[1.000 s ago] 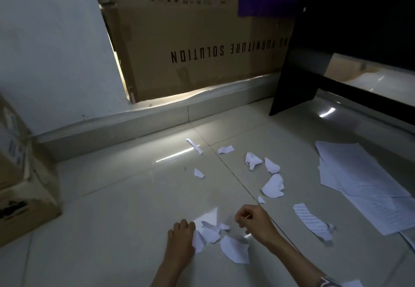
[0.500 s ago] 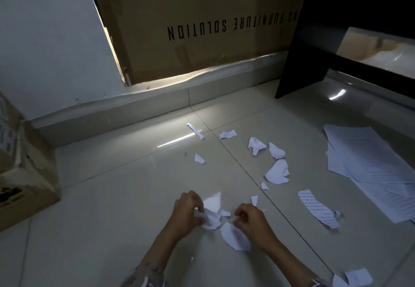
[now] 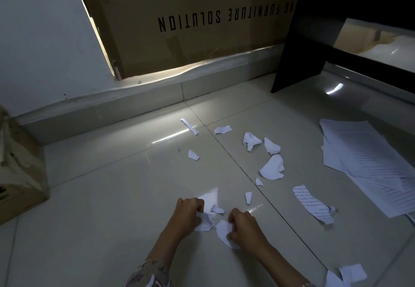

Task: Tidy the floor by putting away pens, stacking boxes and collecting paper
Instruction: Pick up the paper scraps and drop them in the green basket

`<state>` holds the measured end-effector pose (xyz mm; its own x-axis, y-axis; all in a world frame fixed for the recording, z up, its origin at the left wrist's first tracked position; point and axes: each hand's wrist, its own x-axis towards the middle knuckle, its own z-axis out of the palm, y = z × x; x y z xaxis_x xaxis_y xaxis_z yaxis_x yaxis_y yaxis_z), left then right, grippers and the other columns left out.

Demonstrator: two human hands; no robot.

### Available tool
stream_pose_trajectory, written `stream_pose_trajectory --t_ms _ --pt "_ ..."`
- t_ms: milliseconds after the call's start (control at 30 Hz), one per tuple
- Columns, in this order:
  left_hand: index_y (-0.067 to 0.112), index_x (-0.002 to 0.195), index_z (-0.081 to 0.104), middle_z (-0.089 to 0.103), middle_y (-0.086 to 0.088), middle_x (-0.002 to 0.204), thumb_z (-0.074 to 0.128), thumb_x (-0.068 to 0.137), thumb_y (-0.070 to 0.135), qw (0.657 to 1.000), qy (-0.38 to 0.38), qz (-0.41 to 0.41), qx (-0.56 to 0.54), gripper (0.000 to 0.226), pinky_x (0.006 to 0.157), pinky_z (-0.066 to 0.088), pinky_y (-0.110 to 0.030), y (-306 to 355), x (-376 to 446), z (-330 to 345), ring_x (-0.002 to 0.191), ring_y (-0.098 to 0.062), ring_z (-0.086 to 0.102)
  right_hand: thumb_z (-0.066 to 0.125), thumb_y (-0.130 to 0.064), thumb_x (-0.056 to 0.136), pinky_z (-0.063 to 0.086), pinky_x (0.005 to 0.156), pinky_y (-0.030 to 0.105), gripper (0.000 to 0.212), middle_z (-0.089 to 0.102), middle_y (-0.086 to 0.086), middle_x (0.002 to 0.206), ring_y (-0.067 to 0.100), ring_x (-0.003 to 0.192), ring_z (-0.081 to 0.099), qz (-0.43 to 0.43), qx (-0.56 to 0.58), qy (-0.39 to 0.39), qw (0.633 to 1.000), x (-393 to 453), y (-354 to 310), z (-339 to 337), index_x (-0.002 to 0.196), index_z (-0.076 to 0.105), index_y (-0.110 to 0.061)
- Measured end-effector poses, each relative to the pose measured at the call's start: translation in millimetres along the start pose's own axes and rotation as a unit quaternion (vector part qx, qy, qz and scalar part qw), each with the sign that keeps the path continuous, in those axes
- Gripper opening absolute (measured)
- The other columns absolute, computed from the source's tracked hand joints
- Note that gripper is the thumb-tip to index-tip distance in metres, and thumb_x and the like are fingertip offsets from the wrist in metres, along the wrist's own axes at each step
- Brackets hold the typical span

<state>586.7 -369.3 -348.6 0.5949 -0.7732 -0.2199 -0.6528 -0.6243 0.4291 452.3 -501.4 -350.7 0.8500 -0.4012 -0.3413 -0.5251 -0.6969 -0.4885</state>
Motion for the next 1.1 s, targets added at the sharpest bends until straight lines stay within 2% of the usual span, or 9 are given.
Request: stream_pose_trajectory --t_ms 200,400,500,567,633,733,867,967,1100 --pt "0.025 0.056 0.031 0.037 0.008 0.053 0.052 0.052 0.013 0.976 0.077 -0.042 -0.2 0.024 0.046 0.023 -0.017 -20.9 -16.7 -18.6 0.048 -0.005 0.035 0.06 -0.008 0.078 0.041 0.088 0.029 0.016 0.034 0.002 0.099 0.025 0.111 0.041 -0.005 0.001 0.007 1.0 1.6 -2.0 1.0 0.094 0.06 -0.01" --pt "0.018 0.062 0.057 0.056 0.001 0.057 0.066 0.062 0.004 0.944 0.13 -0.091 -0.291 0.017 0.047 0.036 -0.01 -27.1 -32.3 -31.0 0.049 -0.001 0.05 0.052 -0.003 0.076 0.029 0.052 0.019 0.023 0.048 0.003 0.082 0.021 0.079 0.049 0.014 0.032 0.014 0.999 -2.5 -5.2 4.5 0.064 0.038 -0.019" --pt "0.016 0.059 0.058 0.053 0.002 0.055 0.067 0.07 -0.001 0.938 0.141 -0.106 -0.298 0.022 0.048 0.033 -0.013 -28.6 -37.9 -29.1 0.053 -0.009 0.045 0.054 -0.002 0.073 0.029 0.051 0.021 0.018 0.049 0.0 0.075 0.018 0.069 0.047 0.014 0.084 0.01 0.996 -2.3 -0.6 0.6 0.073 0.044 -0.017" --pt "0.007 0.06 0.058 0.05 0.002 0.055 0.066 0.064 0.012 0.931 0.153 -0.113 -0.313 0.01 0.051 0.031 -0.019 -29.6 -40.8 -28.4 0.054 -0.012 0.042 0.064 -0.002 0.071 0.028 0.05 0.018 0.03 0.043 -0.003 0.062 0.008 0.055 0.041 0.006 0.134 0.003 0.991 1.5 3.4 -12.2 0.06 0.042 -0.019" --pt "-0.002 0.065 0.059 0.051 -0.002 0.058 0.06 0.059 0.019 0.923 0.162 -0.115 -0.329 0.023 0.054 0.031 -0.026 -29.5 -43.6 -29.3 0.056 -0.014 0.043 0.07 0.0 0.07 0.029 0.051 0.017 0.039 0.039 -0.004 0.055 0.004 0.049 0.036 0.017 0.207 0.029 0.978 6.7 9.6 -30.4 0.051 0.042 -0.02" --pt "-0.001 0.067 0.061 0.054 -0.001 0.06 0.06 0.06 0.021 0.912 0.171 -0.122 -0.353 0.023 0.055 0.033 -0.026 -29.0 -45.6 -30.2 0.057 -0.013 0.047 0.071 -0.001 0.072 0.031 0.057 0.024 0.033 0.041 0.005 0.058 0.014 0.057 0.039 0.049 0.285 0.106 0.951 19.0 19.8 -51.8 0.053 0.047 -0.013" --pt "0.012 0.06 0.059 0.055 0.009 0.05 0.062 0.06 0.02 0.904 0.171 -0.129 -0.371 0.009 0.052 0.034 -0.022 -29.6 -45.4 -29.4 0.049 -0.002 0.046 0.068 0.002 0.073 0.028 0.049 0.011 0.033 0.042 0.01 0.061 0.016 0.056 0.04 0.078 0.236 0.162 0.955 40.0 24.2 -56.3 0.052 0.044 -0.006" --pt "0.014 0.058 0.058 0.054 0.011 0.047 0.067 0.068 0.01 0.899 0.173 -0.134 -0.379 0.014 0.052 0.034 -0.021 -30.6 -46.4 -27.2 0.047 0.001 0.046 0.059 0.005 0.074 0.027 0.051 0.027 0.046 0.047 0.015 0.075 0.023 0.077 0.05 0.092 0.176 0.185 0.963 51.4 25.7 -41.6 0.046 0.028 -0.012" --pt "0.012 0.06 0.059 0.055 0.01 0.049 0.06 0.061 0.018 0.895 0.171 -0.137 -0.388 0.006 0.051 0.035 -0.019 -33.3 -48.6 -27.3 0.048 0.0 0.047 0.056 -0.002 0.086 0.039 0.064 0.029 0.05 0.056 0.029 0.101 0.034 0.107 0.056 0.074 0.128 0.217 0.965 50.0 16.5 -33.2 0.049 0.025 -0.015"
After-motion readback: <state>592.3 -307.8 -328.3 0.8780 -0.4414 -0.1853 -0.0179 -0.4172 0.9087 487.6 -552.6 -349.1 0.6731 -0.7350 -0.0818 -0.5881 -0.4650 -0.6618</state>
